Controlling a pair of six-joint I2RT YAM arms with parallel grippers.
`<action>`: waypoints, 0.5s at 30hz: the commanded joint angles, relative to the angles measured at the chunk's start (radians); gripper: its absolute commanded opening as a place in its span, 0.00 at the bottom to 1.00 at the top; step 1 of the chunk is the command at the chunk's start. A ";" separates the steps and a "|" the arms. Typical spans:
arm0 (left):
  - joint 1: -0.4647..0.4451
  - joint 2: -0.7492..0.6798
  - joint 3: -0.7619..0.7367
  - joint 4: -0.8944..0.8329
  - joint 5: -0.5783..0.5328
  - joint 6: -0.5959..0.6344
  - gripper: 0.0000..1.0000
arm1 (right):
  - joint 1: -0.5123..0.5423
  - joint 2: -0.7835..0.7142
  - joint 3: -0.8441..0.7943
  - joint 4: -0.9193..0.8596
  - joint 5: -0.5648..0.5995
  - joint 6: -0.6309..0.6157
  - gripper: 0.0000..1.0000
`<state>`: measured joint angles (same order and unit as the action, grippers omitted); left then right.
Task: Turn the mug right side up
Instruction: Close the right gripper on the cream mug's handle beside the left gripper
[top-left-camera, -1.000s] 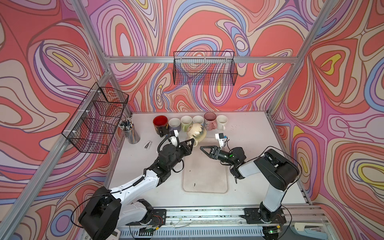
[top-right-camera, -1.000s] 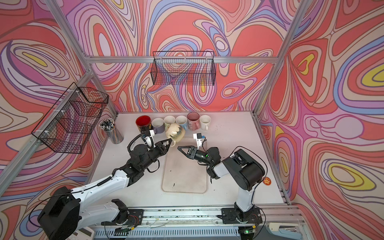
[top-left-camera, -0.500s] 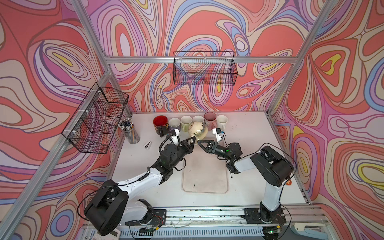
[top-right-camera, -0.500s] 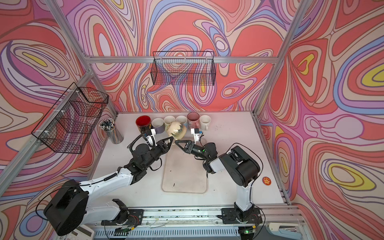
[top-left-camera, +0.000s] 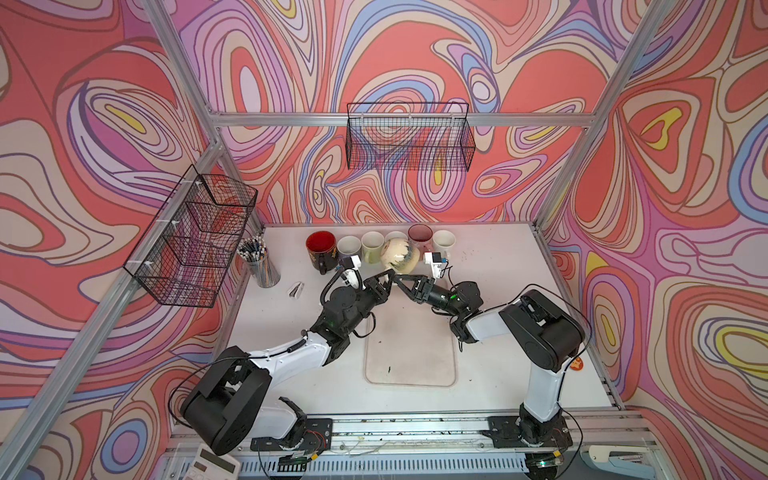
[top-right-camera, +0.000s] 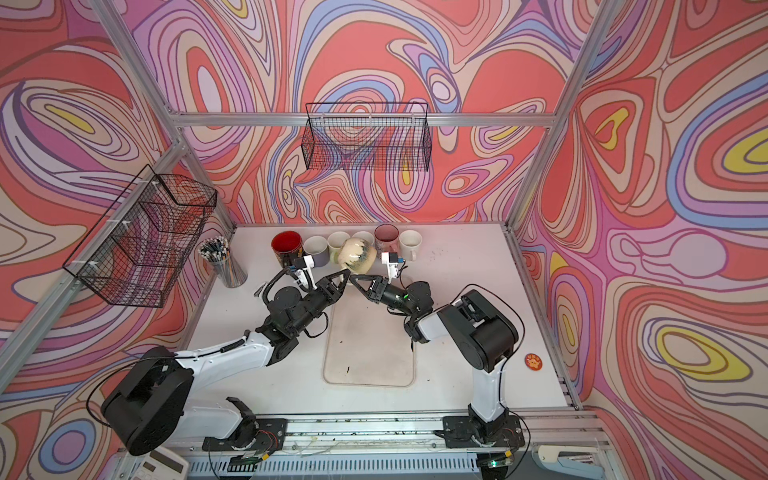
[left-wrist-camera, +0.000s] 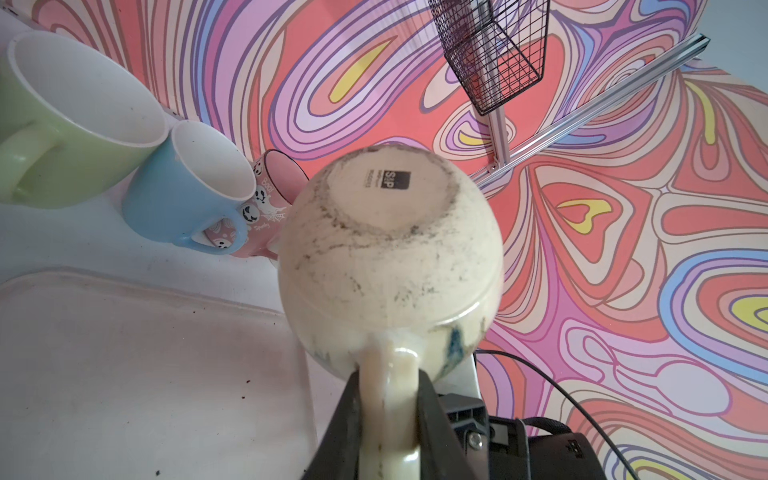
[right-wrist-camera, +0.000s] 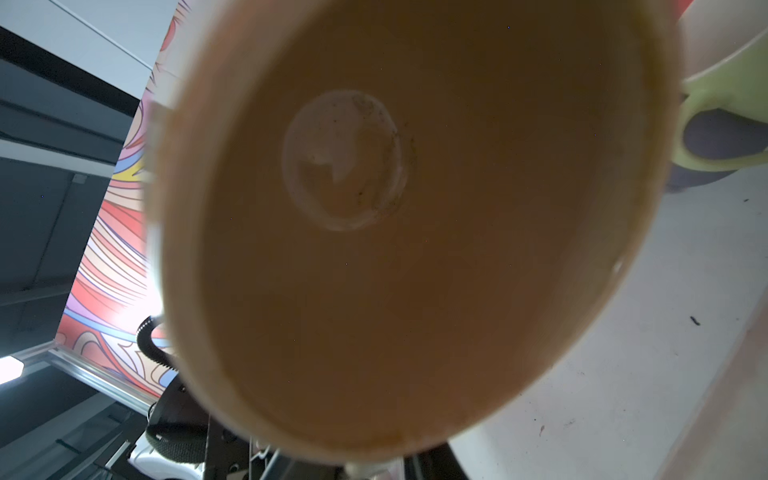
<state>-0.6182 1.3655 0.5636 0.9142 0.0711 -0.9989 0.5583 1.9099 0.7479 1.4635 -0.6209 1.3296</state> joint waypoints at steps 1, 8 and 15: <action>0.002 0.005 0.010 0.203 0.012 -0.045 0.00 | 0.009 0.012 0.026 0.028 -0.011 -0.050 0.14; 0.001 0.029 -0.014 0.245 0.018 -0.065 0.00 | 0.009 0.017 0.027 0.028 0.000 -0.052 0.00; 0.002 0.023 -0.033 0.240 0.014 -0.061 0.00 | 0.009 0.009 0.020 0.027 0.007 -0.054 0.00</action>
<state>-0.6136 1.4021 0.5316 1.0222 0.0696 -1.0264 0.5583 1.9099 0.7574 1.4475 -0.6147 1.3506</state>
